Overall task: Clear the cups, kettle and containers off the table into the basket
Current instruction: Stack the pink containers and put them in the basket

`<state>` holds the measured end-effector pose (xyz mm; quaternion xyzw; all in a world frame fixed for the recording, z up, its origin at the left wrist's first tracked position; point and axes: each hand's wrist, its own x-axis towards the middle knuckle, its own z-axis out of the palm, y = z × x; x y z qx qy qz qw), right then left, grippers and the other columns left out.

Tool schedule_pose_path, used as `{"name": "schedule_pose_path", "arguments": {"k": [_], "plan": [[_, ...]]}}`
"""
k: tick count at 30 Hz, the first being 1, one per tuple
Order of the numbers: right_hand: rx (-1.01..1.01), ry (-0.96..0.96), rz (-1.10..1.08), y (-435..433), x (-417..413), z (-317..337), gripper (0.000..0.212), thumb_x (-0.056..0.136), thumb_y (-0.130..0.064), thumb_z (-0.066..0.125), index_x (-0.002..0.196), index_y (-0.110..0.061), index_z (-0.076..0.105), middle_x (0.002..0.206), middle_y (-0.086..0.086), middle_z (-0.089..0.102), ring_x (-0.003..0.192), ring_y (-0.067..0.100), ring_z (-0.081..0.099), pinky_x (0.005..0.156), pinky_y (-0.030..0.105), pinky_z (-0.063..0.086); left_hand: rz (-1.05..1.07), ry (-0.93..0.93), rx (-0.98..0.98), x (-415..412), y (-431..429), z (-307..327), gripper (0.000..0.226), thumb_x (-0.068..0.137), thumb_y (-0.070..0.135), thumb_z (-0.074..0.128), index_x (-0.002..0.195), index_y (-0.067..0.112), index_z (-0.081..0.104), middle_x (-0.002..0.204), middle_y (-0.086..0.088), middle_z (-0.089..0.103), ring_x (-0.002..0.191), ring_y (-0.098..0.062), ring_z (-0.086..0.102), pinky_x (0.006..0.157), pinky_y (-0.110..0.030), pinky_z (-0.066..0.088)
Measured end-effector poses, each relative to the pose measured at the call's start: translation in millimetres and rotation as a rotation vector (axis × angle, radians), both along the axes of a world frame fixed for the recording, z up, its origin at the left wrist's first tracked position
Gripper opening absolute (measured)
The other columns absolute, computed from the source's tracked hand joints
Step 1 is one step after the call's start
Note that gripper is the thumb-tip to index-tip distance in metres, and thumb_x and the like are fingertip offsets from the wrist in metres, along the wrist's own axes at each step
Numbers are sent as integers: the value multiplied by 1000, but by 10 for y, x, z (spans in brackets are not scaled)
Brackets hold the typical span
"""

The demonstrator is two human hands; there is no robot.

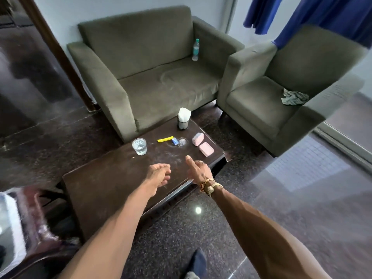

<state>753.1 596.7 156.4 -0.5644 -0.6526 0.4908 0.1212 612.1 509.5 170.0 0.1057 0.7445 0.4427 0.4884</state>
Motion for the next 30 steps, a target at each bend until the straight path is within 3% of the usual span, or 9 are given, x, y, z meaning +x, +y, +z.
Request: {"name": "schedule_pose_path", "arguments": {"k": [6, 8, 10, 15, 23, 30], "plan": [[-22, 36, -143, 683, 516, -33, 72, 71, -86, 42, 63, -18, 64, 70, 4, 73, 81, 34, 72, 80, 51, 57, -79, 15, 16, 492, 727, 57, 8, 96, 23, 60, 89, 24, 64, 94, -3, 69, 77, -15, 63, 67, -25, 51], [-31, 28, -163, 813, 624, -78, 65, 78, -80, 44, 61, -20, 63, 72, 5, 74, 81, 34, 72, 80, 53, 57, -97, 12, 12, 598, 918, 36, 7, 96, 23, 60, 90, 24, 64, 94, -3, 69, 78, -15, 63, 67, -25, 51], [-47, -2, -162, 910, 690, -154, 63, 84, -75, 44, 67, -17, 63, 78, 8, 75, 81, 33, 71, 80, 52, 58, -116, 7, -10, 664, 1089, -42, 7, 96, 23, 60, 90, 24, 64, 95, -3, 69, 81, -16, 63, 69, -26, 51], [-97, -66, -138, 1154, 737, -549, 87, 70, -86, 29, 83, -8, 66, 87, 15, 74, 85, 37, 70, 85, 50, 56, -163, -11, -88, 719, 1502, -315, 8, 97, 22, 57, 91, 22, 63, 96, -3, 68, 80, -16, 61, 71, -27, 51], [-34, -94, -202, 2236, 729, -406, 86, 70, -85, 34, 81, -6, 66, 79, 15, 74, 78, 35, 70, 79, 51, 56, -208, -59, -76, 620, 2538, -260, 13, 94, 8, 54, 86, 16, 61, 84, -7, 63, 61, -11, 53, 49, -16, 42], [-43, -109, -251, 2909, 552, -277, 79, 71, -80, 36, 78, -7, 65, 82, 16, 73, 85, 41, 68, 82, 53, 55, -214, -84, -99, 482, 3091, -280, 15, 93, 7, 55, 88, 20, 60, 95, -9, 64, 61, -9, 53, 50, -16, 42]]}}
